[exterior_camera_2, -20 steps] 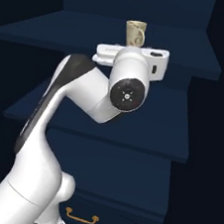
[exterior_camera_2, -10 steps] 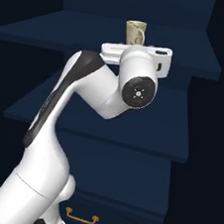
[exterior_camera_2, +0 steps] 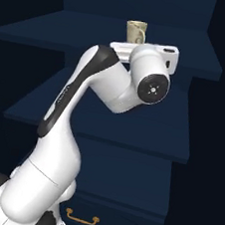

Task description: Pick the kettle from the counter and place it on the tray. Then pick the mug from the cabinet and place it on the tray. Then close the cabinet doors.

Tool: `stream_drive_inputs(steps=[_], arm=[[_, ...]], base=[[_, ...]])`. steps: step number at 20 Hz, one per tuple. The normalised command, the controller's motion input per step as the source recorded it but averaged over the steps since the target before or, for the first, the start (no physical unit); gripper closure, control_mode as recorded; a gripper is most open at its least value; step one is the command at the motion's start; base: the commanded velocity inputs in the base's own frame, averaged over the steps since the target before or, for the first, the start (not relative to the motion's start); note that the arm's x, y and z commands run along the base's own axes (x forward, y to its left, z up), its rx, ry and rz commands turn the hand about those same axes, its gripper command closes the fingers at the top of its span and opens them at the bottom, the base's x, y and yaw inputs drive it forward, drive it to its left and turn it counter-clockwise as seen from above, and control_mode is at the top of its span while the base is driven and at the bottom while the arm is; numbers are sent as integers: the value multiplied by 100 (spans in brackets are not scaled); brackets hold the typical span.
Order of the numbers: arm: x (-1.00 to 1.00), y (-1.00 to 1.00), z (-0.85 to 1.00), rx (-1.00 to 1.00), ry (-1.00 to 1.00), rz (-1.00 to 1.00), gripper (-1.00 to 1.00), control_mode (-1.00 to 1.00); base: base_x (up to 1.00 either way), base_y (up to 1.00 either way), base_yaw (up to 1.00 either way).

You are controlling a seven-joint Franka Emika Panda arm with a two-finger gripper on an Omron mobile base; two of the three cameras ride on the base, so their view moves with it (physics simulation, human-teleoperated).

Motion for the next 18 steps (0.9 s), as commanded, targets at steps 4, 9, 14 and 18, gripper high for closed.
stream_drive_inputs(steps=[4,9,14,18], arm=[[28,-1,2,0,0,2,-100,-100],[13,0,20,0,3,0,-100,-100],[16,0,11,0,10,0,-100,-100],[8,0,-3,0,5,2,-100,-100]], base=[[0,0,0],[0,0,0],[0,0,0],[0,0,0]])
